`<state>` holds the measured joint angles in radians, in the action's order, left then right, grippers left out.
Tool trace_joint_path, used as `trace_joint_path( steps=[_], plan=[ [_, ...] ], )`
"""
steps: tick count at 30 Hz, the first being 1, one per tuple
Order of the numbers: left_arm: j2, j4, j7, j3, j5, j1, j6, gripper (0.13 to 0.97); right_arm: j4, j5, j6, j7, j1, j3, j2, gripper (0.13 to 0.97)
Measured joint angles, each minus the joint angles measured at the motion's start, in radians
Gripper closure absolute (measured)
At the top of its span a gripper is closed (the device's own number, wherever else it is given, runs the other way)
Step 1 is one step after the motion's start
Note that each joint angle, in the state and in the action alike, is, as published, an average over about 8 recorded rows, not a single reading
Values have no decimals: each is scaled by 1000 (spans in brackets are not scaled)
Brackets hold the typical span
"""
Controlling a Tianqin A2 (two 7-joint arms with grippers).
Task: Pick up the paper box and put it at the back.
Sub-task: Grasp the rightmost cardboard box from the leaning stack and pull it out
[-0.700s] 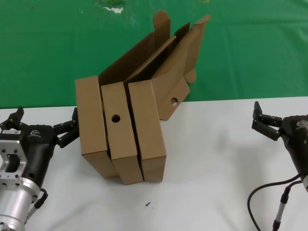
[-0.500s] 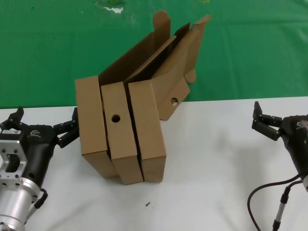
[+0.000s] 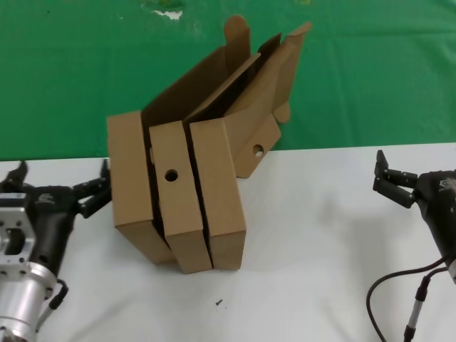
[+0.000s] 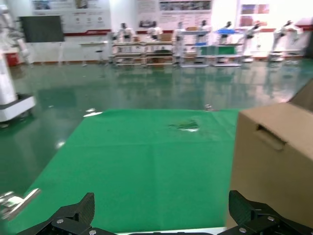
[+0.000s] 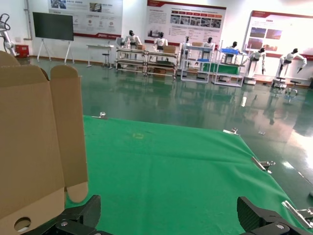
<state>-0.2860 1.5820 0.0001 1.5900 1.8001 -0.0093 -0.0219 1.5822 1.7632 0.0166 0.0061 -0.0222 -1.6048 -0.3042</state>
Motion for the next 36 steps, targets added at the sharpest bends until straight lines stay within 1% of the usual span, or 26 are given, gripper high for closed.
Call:
trace_joint_path(
  steps=[4, 8, 13, 21, 24, 28, 30, 32, 34, 36],
  plan=[
    [12, -26, 1, -15, 0, -13, -31, 132, 0, 0, 0, 0, 0, 0, 0, 129],
    [23, -67, 3, -29, 1, -37, -62, 132, 0, 0, 0, 0, 0, 0, 0, 129],
    [32, -112, 5, -38, 2, -66, -87, 132, 0, 0, 0, 0, 0, 0, 0, 129],
    [40, -134, 4, -42, -4, -81, -94, 132, 0, 0, 0, 0, 0, 0, 0, 129],
    [54, -157, -7, -45, -26, -99, -88, 132, 0, 0, 0, 0, 0, 0, 0, 129],
    [81, -204, -38, -46, -76, -134, -81, 132, 0, 0, 0, 0, 0, 0, 0, 129],
    [92, -241, -72, -32, -106, -159, -89, 132, 0, 0, 0, 0, 0, 0, 0, 129],
    [97, -291, -122, -1, -140, -191, -107, 132, 0, 0, 0, 0, 0, 0, 0, 129],
    [97, -351, -193, 45, -180, -228, -136, 132, 0, 0, 0, 0, 0, 0, 0, 129],
    [92, -414, -280, 103, -223, -267, -169, 132, 0, 0, 0, 0, 0, 0, 0, 129]
  ],
)
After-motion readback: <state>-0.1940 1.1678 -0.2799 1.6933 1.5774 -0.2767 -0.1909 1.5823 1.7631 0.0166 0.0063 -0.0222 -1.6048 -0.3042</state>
